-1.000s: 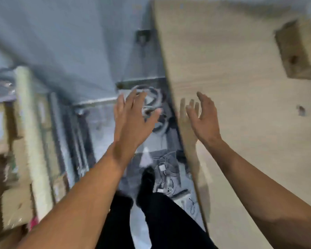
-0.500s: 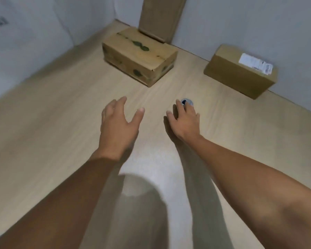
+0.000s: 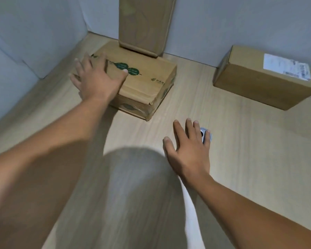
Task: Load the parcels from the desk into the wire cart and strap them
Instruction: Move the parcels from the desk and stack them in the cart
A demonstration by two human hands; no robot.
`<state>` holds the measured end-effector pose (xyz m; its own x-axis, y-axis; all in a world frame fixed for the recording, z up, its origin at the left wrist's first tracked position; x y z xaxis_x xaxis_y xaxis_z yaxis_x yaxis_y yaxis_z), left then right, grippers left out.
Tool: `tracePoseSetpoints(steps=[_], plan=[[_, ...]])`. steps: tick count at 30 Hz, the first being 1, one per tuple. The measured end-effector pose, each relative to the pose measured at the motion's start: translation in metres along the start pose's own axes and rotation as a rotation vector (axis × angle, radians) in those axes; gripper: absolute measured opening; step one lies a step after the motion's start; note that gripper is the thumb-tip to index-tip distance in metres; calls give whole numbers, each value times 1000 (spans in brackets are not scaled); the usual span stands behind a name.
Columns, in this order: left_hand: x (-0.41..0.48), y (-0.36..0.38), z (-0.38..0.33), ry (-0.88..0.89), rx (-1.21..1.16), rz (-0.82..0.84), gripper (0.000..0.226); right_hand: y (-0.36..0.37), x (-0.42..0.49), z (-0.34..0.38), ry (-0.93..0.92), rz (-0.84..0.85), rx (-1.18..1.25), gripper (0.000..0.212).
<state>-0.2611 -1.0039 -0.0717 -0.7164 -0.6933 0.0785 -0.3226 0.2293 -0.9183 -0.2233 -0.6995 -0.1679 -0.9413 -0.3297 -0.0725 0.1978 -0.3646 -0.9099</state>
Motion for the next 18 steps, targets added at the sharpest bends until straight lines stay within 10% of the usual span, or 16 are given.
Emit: tracePoseSetpoints(steps=[12,18], plan=[[-144,-26,73,-102,-43,75,88,-27,-16,1,-50,-102,505,80],[-297,-56,118,-295,-29,32,97,-11,-96,18,27,264,926,92]])
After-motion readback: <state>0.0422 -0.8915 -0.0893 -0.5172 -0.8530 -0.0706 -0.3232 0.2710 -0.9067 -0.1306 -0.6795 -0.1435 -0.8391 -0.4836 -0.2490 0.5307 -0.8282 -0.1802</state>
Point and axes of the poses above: each hand's wrist, its own x-axis towards the middle knuckle, its own y-axis out of the palm, z = x × y, the point moved 6 cm from there along x, towards the middle knuckle, and after that the axes turned 4 degrees about x, right-handed, at the moved point
